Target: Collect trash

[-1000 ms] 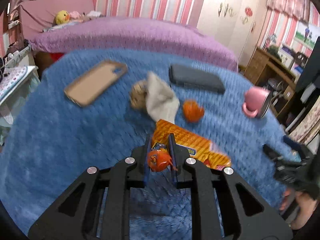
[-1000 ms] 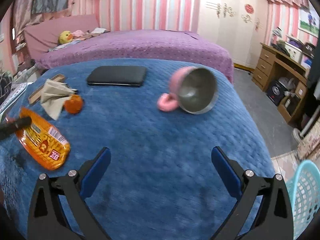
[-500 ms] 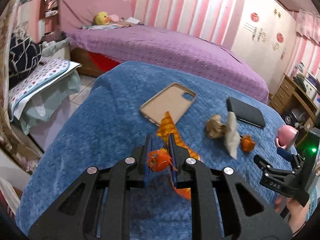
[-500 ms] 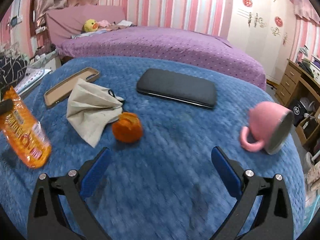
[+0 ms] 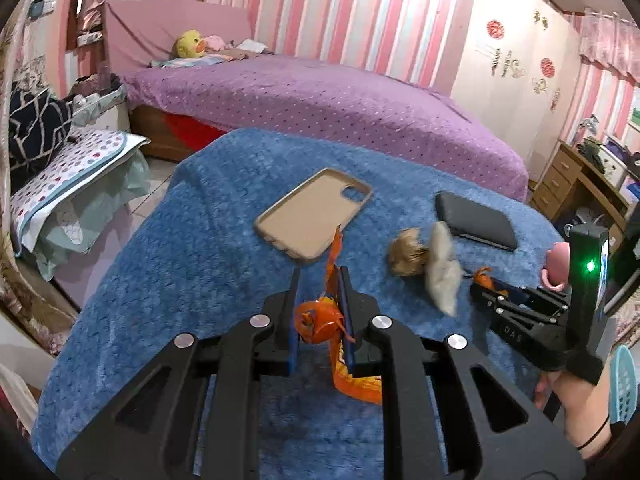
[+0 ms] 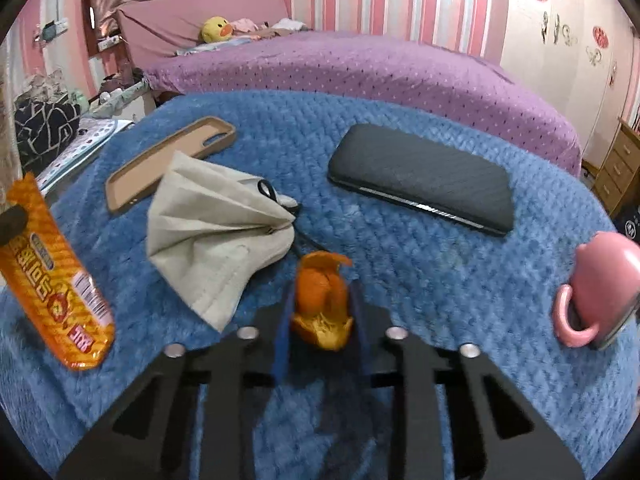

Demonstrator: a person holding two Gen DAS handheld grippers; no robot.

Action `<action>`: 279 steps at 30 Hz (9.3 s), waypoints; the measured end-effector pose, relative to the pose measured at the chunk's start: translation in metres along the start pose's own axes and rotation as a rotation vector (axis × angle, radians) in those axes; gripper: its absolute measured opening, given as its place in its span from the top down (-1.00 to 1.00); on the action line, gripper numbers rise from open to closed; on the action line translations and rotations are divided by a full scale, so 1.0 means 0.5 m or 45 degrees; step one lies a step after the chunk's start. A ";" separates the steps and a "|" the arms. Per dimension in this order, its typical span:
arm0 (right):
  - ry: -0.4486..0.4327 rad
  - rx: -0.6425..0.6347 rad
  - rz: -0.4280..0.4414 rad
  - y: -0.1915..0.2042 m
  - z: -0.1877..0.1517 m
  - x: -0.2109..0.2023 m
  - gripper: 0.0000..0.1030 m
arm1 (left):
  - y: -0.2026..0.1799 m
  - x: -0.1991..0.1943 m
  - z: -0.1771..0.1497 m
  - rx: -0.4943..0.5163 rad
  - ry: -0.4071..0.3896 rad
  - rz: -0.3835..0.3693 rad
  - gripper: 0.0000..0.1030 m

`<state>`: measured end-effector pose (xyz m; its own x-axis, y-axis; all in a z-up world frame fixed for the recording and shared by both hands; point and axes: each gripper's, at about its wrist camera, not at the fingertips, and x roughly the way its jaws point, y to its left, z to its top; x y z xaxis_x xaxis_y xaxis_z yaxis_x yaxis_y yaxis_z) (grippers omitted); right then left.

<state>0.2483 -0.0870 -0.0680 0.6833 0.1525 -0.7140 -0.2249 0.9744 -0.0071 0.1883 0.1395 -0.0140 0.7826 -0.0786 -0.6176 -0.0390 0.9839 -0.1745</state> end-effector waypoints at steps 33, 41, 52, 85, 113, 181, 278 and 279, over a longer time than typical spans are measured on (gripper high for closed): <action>-0.141 0.302 -0.449 -0.540 -0.354 -0.549 0.58 | -0.656 -0.222 -0.150 0.408 -0.093 -0.490 0.71; -0.168 0.460 -0.590 -0.692 -0.458 -0.660 0.58 | -0.866 -0.289 -0.229 0.523 -0.084 -0.656 0.71; -0.163 0.592 -0.614 -0.767 -0.554 -0.685 0.58 | -1.037 -0.291 -0.334 0.584 0.025 -0.820 0.71; -0.200 0.570 -0.724 -0.655 -0.492 -0.616 -0.91 | -0.728 -0.156 -0.275 0.507 -0.004 -0.374 -0.89; -0.210 0.321 -0.348 -0.259 -0.173 -0.341 -0.91 | -0.158 -0.040 -0.011 0.218 -0.017 -0.012 -0.89; -0.144 0.158 -0.153 -0.222 -0.162 -0.219 0.51 | -0.262 0.057 -0.062 0.287 0.106 -0.119 0.27; -0.395 0.392 -0.623 -0.196 -0.458 -0.654 -0.91 | -0.459 -0.320 -0.307 0.439 -0.147 -0.327 -0.89; -0.397 0.394 -0.626 -0.196 -0.458 -0.654 -0.91 | -0.457 -0.321 -0.309 0.441 -0.163 -0.319 -0.89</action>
<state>-0.1122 -0.2699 0.0061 0.8350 -0.3268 -0.4426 0.3429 0.9383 -0.0458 -0.0241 -0.0975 0.0065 0.8128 -0.3222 -0.4853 0.3550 0.9345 -0.0259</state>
